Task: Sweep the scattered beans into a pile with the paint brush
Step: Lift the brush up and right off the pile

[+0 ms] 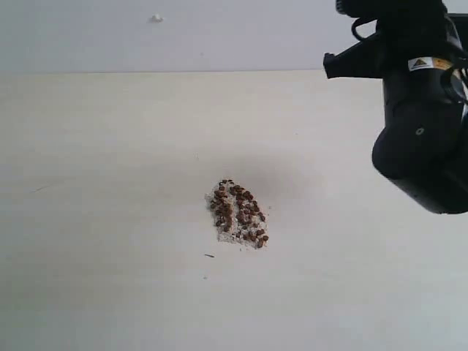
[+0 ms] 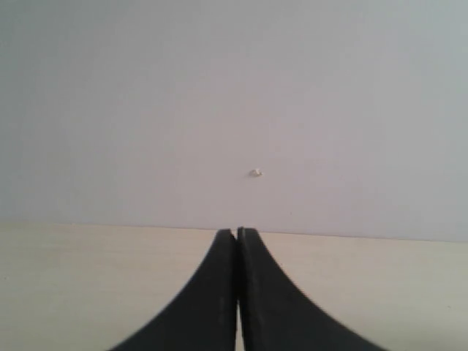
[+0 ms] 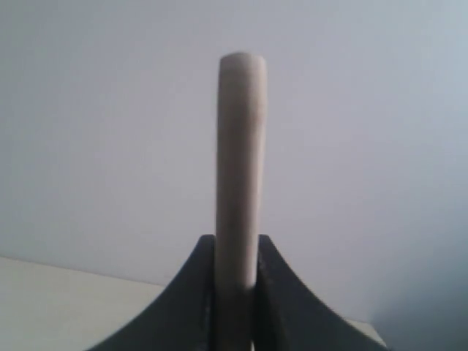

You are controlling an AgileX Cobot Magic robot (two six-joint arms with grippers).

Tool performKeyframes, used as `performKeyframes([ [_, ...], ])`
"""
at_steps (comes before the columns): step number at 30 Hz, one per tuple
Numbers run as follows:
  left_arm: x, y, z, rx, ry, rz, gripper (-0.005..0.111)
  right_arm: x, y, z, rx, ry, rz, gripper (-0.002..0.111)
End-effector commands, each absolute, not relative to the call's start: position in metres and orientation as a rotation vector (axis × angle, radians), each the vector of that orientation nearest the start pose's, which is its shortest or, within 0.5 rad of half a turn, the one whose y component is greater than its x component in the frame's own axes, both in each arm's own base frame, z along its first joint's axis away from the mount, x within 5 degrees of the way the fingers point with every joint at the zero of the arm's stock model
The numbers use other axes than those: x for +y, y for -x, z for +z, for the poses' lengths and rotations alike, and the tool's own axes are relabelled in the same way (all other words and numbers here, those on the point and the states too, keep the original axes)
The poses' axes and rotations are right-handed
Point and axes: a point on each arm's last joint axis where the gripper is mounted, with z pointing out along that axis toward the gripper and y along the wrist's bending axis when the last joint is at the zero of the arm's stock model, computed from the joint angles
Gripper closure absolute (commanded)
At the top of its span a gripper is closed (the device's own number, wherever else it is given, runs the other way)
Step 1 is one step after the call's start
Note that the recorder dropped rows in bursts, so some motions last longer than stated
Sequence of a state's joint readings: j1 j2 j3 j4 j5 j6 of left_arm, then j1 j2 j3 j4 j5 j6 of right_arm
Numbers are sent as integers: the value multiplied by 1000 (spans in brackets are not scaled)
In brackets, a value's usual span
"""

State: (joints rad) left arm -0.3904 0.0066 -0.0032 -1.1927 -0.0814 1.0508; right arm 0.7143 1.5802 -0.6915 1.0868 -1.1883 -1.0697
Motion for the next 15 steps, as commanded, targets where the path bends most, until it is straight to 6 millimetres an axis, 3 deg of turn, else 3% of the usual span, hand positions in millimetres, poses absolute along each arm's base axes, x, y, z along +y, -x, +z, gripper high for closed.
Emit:
performKeyframes([
  [1, -15, -54, 216, 1460, -118, -379, 107, 109, -281, 238, 1621, 230, -498, 108],
  [7, -15, -54, 216, 1460, -118, -379, 107, 86, -299, 229, 1693, 305, -397, 108],
  [15, -15, -54, 216, 1460, -118, -379, 107, 79, -307, 226, 1711, 307, -131, 108],
])
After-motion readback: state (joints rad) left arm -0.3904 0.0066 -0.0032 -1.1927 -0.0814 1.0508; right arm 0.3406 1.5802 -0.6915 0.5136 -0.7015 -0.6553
